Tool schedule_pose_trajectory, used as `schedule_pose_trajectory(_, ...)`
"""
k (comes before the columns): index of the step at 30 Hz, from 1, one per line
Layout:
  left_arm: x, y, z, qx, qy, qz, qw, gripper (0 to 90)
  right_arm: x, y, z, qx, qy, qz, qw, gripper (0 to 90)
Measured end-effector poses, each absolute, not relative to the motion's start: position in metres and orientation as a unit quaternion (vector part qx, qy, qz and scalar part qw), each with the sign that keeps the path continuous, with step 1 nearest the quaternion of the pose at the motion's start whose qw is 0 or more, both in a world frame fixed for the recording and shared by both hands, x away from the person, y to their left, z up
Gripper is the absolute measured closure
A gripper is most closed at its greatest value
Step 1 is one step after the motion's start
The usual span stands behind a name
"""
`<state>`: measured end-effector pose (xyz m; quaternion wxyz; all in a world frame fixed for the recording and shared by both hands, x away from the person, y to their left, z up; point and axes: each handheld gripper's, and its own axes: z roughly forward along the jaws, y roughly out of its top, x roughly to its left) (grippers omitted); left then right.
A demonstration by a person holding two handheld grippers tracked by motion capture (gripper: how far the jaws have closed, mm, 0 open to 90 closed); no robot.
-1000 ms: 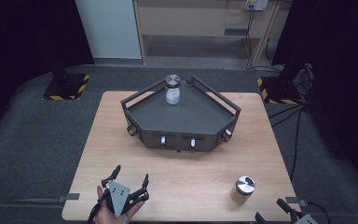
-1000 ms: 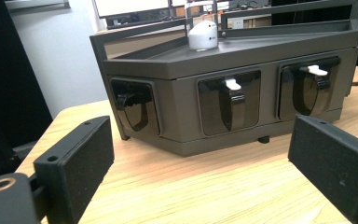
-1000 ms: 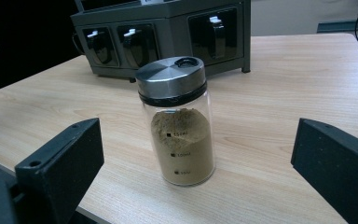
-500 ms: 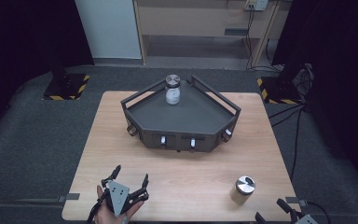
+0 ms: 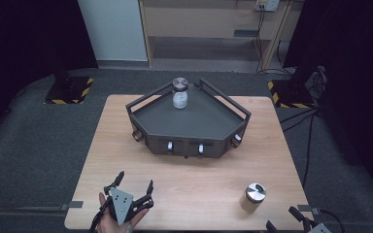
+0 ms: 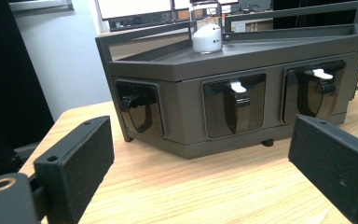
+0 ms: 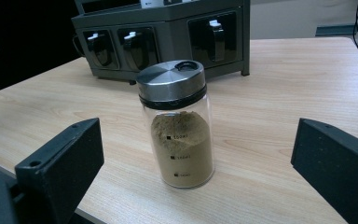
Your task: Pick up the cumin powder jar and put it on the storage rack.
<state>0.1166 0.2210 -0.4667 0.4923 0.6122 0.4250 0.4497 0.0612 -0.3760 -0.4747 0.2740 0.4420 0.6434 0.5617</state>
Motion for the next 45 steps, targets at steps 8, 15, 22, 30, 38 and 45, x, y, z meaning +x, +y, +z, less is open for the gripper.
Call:
schedule_pose_trajectory(8, 0.118, 0.224, -0.468, 0.607, 0.439, 0.446, 0.491, 5.8, 0.058, -0.375, -0.474, 0.428, 0.642, 0.569, 0.285, 1.8)
schedule_pose_trajectory(15, 0.12, 0.226, -0.469, 0.603, 0.452, 0.436, 0.493, 5.7, 0.052, -0.373, -0.466, 0.403, 0.646, 0.578, 0.294, 0.9)
schedule_pose_trajectory(22, 0.121, 0.227, -0.47, 0.596, 0.462, 0.434, 0.494, 5.7, 0.054, -0.367, -0.458, 0.385, 0.655, 0.575, 0.303, 1.0)
schedule_pose_trajectory(30, 0.121, 0.229, -0.472, 0.592, 0.463, 0.443, 0.489, 5.2, 0.064, -0.357, -0.453, 0.389, 0.671, 0.557, 0.298, 1.0)
schedule_pose_trajectory(38, 0.123, 0.228, -0.472, 0.597, 0.458, 0.439, 0.491, 5.3, 0.08, -0.349, -0.457, 0.391, 0.696, 0.529, 0.287, 1.0)
schedule_pose_trajectory(45, 0.124, 0.228, -0.472, 0.6, 0.459, 0.436, 0.49, 5.4, 0.1, -0.342, -0.463, 0.4, 0.707, 0.512, 0.277, 0.9)
